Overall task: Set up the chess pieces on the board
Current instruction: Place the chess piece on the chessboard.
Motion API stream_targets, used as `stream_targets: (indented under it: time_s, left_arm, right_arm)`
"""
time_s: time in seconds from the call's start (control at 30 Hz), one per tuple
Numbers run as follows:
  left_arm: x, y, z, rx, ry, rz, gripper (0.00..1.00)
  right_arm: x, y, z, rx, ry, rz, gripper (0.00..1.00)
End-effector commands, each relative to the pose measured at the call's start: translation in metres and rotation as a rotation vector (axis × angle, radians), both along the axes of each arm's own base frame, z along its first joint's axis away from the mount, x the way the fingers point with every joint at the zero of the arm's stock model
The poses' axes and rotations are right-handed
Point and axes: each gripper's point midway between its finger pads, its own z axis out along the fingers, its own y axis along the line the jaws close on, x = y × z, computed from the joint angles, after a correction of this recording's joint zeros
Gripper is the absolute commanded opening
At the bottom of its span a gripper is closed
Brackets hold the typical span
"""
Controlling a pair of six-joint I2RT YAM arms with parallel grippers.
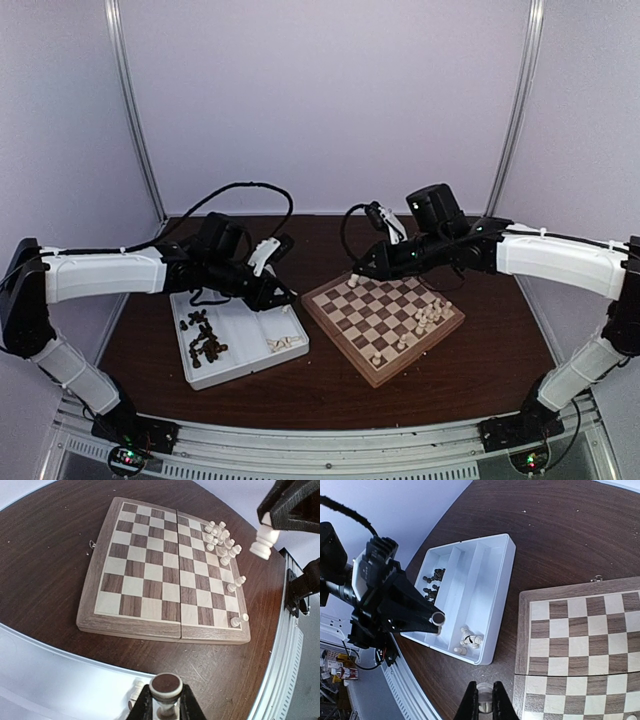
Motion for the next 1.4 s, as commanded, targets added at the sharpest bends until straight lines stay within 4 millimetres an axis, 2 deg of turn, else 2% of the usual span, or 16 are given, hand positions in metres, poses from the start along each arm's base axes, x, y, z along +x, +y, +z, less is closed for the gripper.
stream_targets:
  time_s: [0.0,0.23,0.67,0.8,1.13,1.37]
  left_arm:
    - [0.006,0.006,0.017,-0.038,-0.034,0.048,0.0]
    - [0.004,0.011,0.019,-0.04,-0.03,0.06,0.0]
    - [0.004,0.01,0.022,-0.047,-0.025,0.061,0.0]
    - [0.003,0.011,0.022,-0.045,-0.025,0.06,0.0]
    - [-0.001,0.012,0.019,-0.047,-0.01,0.053,0.0]
    - [-0.002,0.012,0.02,-0.049,-0.011,0.052,0.0]
  right_arm:
    - [-0.006,-0.033,-0.01,-0.091,-0.074,-0.059,0.0]
    - [-0.021,-0.071,-0.023,-0.17,-0.139,-0.115,0.0]
    - [-0.039,-0.102,-0.033,-0.232,-0.18,-0.146,0.0]
    - [-0.045,-0.102,-0.043,-0.269,-0.184,-0.128,0.0]
    - [-0.073,-0.082,-0.073,-0.383,-0.207,-0.055,0.0]
    - [-0.074,-0.076,-0.09,-0.405,-0.245,-0.061,0.0]
